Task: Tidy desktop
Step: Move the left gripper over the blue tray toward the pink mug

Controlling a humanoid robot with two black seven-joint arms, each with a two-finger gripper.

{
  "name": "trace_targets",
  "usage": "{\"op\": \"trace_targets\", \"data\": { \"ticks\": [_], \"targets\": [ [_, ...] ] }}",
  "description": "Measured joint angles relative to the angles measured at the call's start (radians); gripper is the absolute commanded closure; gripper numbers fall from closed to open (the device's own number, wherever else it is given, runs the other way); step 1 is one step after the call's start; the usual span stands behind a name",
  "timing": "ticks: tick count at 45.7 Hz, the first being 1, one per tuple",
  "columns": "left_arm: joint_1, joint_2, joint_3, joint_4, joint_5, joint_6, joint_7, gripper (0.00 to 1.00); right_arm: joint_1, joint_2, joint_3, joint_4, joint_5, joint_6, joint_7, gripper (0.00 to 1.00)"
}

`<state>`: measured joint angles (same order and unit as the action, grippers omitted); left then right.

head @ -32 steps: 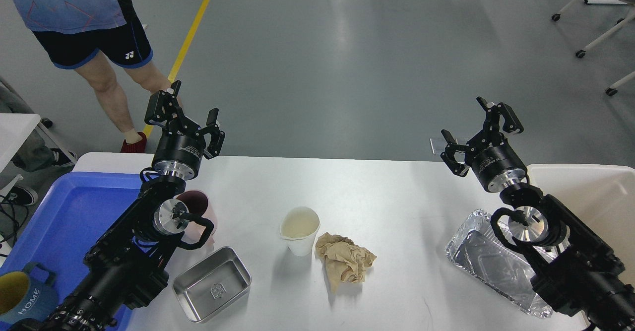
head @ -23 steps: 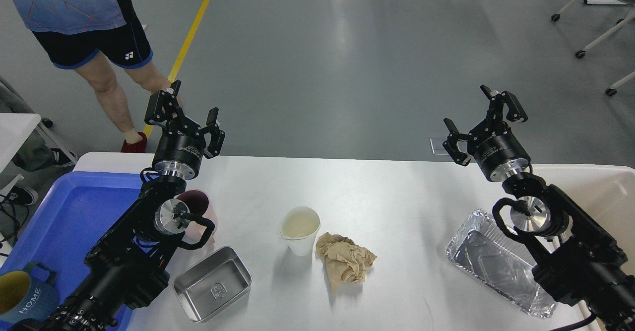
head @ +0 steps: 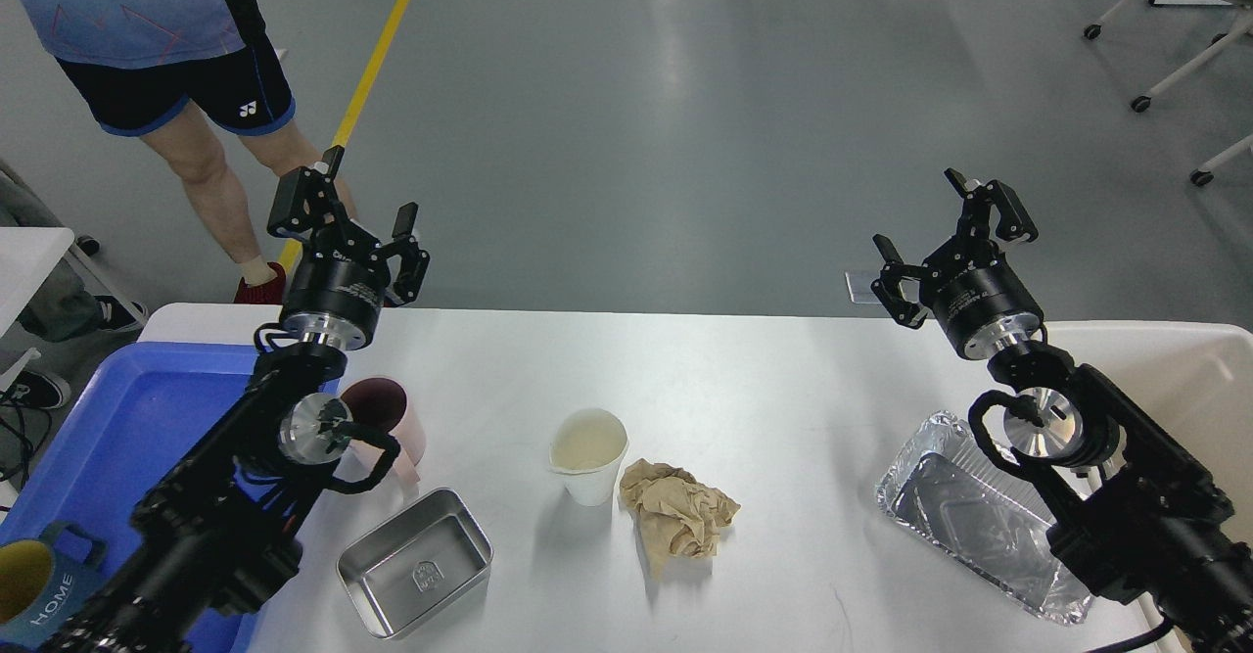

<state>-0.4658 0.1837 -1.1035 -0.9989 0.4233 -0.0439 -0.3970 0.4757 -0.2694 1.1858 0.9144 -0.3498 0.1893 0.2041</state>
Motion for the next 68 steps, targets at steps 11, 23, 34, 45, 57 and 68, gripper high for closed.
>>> {"op": "trace_targets", "data": {
  "ticks": [11, 23, 34, 45, 57, 68],
  "targets": [
    [0.119, 0.342, 0.087, -0.222, -0.064, 0.023, 0.112, 0.04, -0.008, 0.002, 0.0, 0.001, 0.0, -0.001, -0.001, 0.0],
    [0.17, 0.872, 0.292, -0.486, -0.092, -0.025, 0.251, 0.04, -0.013, 0.007, 0.0, -0.003, -0.002, 0.001, 0.0, 0.0],
    [0.143, 1.253, 0.487, -0.668, -0.092, -0.125, 0.291, 0.04, -0.026, 0.007, 0.0, -0.002, -0.002, 0.004, 0.0, 0.0],
    [0.168, 1.497, 0.54, -0.685, -0.053, -0.207, 0.296, 0.04, -0.029, 0.017, 0.0, -0.001, -0.002, 0.004, 0.0, 0.0],
    [0.197, 1.548, 0.542, -0.681, 0.017, -0.24, 0.291, 0.04, -0.036, 0.03, 0.0, 0.003, -0.002, 0.004, 0.0, 0.0],
    [0.191, 1.389, 0.539, -0.653, 0.108, -0.231, 0.348, 0.04, -0.062, 0.022, 0.002, 0.01, 0.0, 0.003, 0.0, 0.0]
  ]
}}
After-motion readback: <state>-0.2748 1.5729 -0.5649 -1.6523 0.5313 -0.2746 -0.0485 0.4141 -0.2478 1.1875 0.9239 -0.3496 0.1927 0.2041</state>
